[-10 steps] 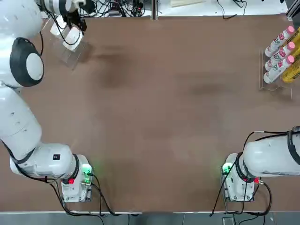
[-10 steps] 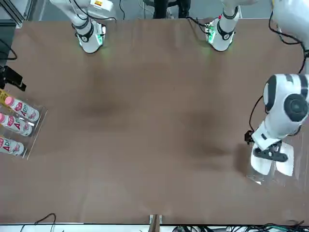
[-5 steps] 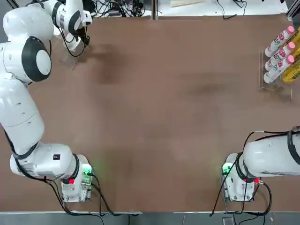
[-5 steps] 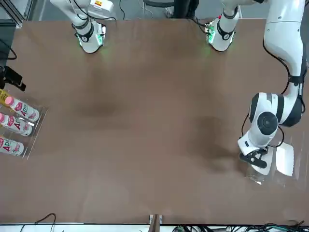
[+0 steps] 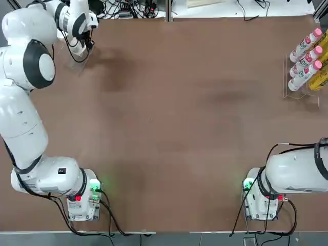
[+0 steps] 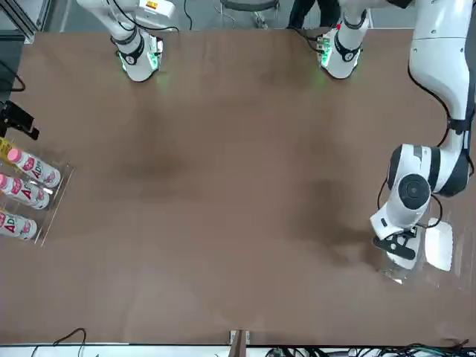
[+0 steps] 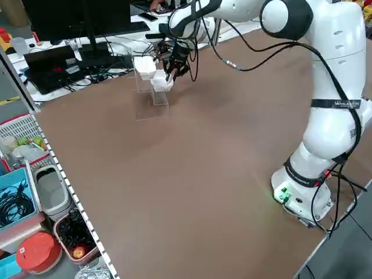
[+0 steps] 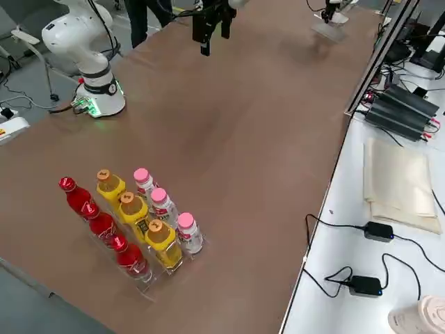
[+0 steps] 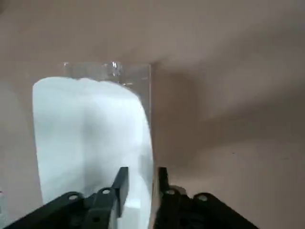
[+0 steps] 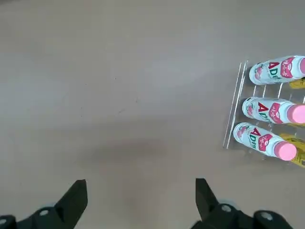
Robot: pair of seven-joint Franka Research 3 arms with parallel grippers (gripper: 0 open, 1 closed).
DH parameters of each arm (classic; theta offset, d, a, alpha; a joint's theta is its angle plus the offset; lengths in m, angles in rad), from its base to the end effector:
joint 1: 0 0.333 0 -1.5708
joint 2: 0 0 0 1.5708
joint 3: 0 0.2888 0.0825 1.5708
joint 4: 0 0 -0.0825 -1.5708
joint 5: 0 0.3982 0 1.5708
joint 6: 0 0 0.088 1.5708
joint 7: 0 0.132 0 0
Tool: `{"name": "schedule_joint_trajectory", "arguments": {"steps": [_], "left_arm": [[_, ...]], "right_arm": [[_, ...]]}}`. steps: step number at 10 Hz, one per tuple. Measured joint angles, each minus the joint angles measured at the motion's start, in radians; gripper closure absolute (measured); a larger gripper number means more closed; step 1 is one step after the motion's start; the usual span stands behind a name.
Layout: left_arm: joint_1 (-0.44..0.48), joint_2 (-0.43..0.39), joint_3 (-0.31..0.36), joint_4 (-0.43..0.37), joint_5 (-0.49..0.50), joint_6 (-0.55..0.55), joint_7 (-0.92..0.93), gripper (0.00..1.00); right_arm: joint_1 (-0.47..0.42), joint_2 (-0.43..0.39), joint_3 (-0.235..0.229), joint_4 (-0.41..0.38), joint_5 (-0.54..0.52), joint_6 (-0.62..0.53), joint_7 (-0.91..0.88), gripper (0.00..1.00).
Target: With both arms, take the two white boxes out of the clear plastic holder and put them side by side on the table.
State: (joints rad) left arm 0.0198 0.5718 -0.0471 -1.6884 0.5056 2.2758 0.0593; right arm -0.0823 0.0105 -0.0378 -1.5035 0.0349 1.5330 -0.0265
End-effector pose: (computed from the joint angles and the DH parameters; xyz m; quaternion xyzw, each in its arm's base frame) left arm 0.6792 0.0046 0.2150 -0.9634 0.1987 -0.0063 0.1796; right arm 0.5654 -0.0634 0.5957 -0.9987 0.0459 -0.0107 0.0165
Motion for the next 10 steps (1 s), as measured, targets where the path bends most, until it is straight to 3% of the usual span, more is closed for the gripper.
{"name": "schedule_joint_trajectory", "arguments": {"steps": [1, 2, 3, 5, 8, 10], "left_arm": [[0.001, 0.0, 0.0, 0.0, 0.0, 0.0, -0.001, 0.75], [0.003, 0.0, 0.0, 0.002, 0.0, 0.0, -0.015, 0.93], [0.001, 0.0, -0.004, 0.011, -0.003, 0.003, -0.059, 0.98], [-0.021, -0.001, -0.018, 0.049, -0.029, 0.003, -0.167, 0.98], [-0.086, -0.02, -0.068, 0.077, -0.168, -0.081, -0.296, 0.98], [-0.142, -0.044, -0.175, 0.087, -0.2, -0.149, -0.522, 0.98]], "right_arm": [[-0.004, 0.0, 0.0, 0.0, 0.0, 0.0, -0.002, 0.0], [-0.005, 0.0, 0.0, 0.0, 0.0, 0.0, -0.003, 0.0], [-0.005, 0.0, 0.0, 0.0, 0.0, 0.0, -0.003, 0.0], [-0.005, 0.0, 0.0, 0.0, 0.0, 0.0, -0.004, 0.0], [-0.007, 0.0, 0.0, 0.0, 0.0, 0.0, -0.004, 0.0], [-0.008, 0.0, 0.0, 0.0, 0.0, 0.0, -0.007, 0.0]]}}
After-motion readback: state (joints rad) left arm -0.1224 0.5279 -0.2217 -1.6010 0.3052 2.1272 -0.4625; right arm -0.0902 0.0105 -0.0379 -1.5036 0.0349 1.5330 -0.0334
